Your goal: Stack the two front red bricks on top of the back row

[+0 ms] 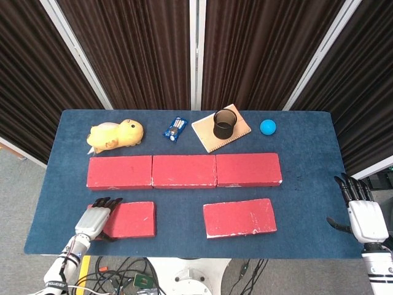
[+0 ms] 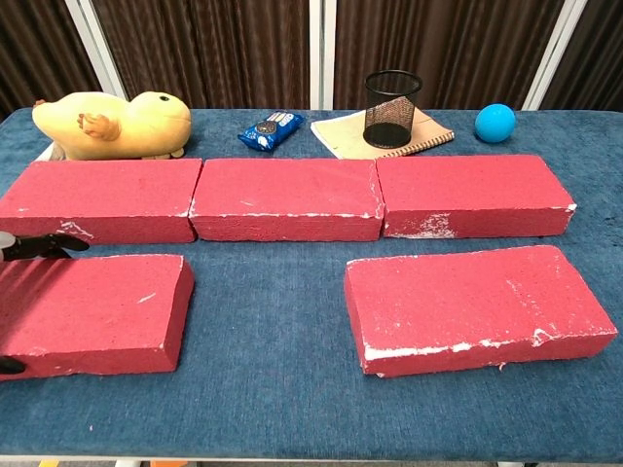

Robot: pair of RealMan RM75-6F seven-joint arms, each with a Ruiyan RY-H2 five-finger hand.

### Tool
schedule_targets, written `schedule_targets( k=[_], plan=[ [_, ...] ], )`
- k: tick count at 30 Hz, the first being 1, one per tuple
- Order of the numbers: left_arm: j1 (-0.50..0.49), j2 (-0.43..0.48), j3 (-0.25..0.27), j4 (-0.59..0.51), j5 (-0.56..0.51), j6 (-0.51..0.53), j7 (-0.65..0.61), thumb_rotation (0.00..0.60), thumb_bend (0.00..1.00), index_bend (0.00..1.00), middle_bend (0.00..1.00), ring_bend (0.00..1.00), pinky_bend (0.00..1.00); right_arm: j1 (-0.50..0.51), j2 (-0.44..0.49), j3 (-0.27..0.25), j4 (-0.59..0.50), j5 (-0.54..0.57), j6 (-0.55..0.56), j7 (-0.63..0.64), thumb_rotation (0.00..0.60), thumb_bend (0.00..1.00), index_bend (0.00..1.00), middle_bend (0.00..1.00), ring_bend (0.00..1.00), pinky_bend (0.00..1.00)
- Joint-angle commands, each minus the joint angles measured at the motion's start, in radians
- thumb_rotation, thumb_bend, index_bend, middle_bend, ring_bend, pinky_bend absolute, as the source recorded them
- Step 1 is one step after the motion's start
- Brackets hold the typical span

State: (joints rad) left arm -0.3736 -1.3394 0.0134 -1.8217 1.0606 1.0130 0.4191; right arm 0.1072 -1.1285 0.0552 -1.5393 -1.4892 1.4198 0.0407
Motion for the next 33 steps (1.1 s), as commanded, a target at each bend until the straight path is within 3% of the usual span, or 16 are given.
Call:
schedule_targets(
  k=[1,10,14,19,24,33],
  plan=[
    [0.000,0.001,0.002,-0.006,0.004,0.011,-0.003,0.600,0.09,0.00,0.25,0.00,0.01,0.000,-0.001,0.001,0.001,0.001,0.001,0.001,0.600,0.06,0.00,0.00,0.00,0.00],
    [-0.003,0.055,0.002,-0.105,0.059,0.053,-0.018,0.600,0.10,0.00,0.25,0.00,0.02,-0.003,0.000,0.005,0.002,0.008,0.006,0.003,0.600,0.06,0.00,0.00,0.00,0.00],
    [-0.042,0.088,-0.036,-0.139,0.052,0.043,-0.003,0.600,0.10,0.00,0.25,0.00,0.02,-0.002,0.004,0.010,-0.001,0.010,0.008,0.005,0.600,0.07,0.00,0.00,0.00,0.00],
    [-0.146,0.083,-0.129,-0.138,-0.044,-0.002,0.058,0.600,0.10,0.00,0.25,0.00,0.02,-0.007,0.008,0.013,-0.006,0.012,0.020,0.007,0.600,0.07,0.00,0.00,0.00,0.00],
    [-0.274,0.036,-0.202,-0.047,-0.193,-0.085,0.104,0.600,0.10,0.00,0.25,0.00,0.02,-0.012,0.009,0.012,0.006,0.023,0.015,0.018,0.600,0.07,0.00,0.00,0.00,0.00],
    [-0.420,-0.013,-0.246,0.112,-0.373,-0.176,0.102,0.600,0.10,0.00,0.25,0.00,0.02,-0.016,0.010,0.016,0.026,0.041,0.008,0.034,0.600,0.07,0.00,0.00,0.00,0.00]
  ],
)
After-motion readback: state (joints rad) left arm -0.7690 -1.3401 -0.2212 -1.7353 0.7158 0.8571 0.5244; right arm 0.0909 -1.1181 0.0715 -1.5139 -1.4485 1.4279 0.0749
